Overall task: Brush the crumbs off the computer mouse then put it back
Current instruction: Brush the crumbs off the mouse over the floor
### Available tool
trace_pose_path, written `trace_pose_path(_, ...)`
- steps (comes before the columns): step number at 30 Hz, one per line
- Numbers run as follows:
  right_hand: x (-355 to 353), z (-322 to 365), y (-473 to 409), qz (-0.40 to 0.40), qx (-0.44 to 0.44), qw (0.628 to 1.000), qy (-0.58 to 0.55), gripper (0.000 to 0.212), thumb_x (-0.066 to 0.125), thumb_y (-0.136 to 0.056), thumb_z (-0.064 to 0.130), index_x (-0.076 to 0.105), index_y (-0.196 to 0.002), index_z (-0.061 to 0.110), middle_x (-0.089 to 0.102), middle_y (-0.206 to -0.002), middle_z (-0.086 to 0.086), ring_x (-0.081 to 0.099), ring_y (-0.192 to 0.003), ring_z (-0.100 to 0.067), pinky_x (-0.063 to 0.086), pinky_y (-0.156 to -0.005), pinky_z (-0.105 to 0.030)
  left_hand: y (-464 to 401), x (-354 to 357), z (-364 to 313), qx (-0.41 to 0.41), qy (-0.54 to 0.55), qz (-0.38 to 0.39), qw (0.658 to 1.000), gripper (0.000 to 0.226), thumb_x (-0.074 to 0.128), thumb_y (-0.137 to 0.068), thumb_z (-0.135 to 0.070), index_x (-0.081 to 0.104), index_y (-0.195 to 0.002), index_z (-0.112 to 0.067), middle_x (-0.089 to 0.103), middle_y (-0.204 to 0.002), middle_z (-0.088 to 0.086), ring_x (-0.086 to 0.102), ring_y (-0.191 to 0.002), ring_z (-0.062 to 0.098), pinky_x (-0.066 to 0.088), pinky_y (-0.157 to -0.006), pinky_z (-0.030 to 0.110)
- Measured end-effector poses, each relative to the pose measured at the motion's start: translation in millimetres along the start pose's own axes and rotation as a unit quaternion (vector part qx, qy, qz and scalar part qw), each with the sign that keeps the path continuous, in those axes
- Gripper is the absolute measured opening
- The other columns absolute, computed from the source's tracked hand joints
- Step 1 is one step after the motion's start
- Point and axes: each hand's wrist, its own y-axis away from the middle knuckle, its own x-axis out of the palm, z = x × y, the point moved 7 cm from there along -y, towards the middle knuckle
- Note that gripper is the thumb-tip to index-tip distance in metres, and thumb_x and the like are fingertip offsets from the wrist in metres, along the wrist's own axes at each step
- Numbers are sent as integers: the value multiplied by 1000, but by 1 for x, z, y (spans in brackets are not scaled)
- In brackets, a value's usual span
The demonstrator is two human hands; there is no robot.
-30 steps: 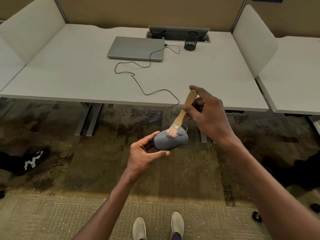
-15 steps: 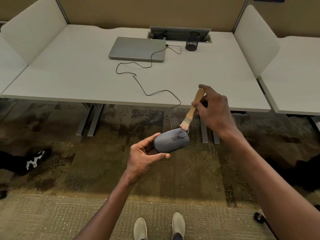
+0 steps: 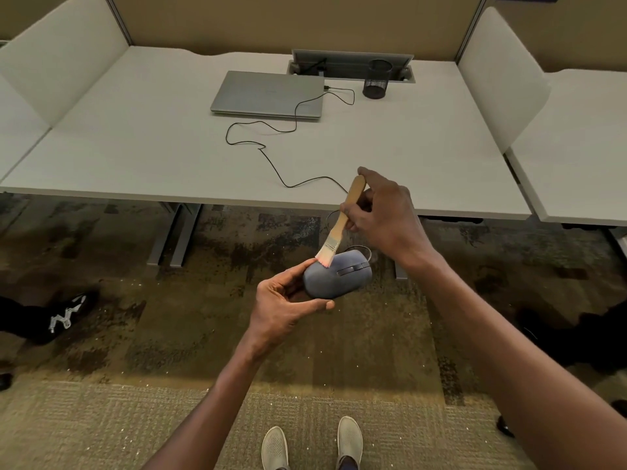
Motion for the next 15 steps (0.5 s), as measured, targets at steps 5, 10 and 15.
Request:
trace_pose_path(5,-16,-22,-8,-26,45,998,35,41,70,-93,15,53,-127,0,72,-88,-12,72,-71,-20,63,-71,-37,-1,-4,2,3,0,-5,1000,75,94,-54,-11,67,-124,-24,73,-122,-15,69,-117,13,58,-93,26)
trace_pose_path(10,-25,-35,-9,-47,50,994,79,51,68,-94,14,46,-138,2,72,-96,-16,74,-79,-28,63,-75,-41,-2,-6,4,0,1,-11,1000,76,94,-55,-10,67,-124,-23,73,-124,-14,68,-119,14,57,-94,27)
trace_pose_path(15,-33,-18,-1,-92,3,994,64,63,68,-95,15,38,-149,5,74,-98,-13,72,-79,-18,53,-65,-8,-5,-6,5,-8,2,-20,1000,77,93,-53,-11,66,-125,-21,75,-118,-10,69,-117,15,58,-95,32)
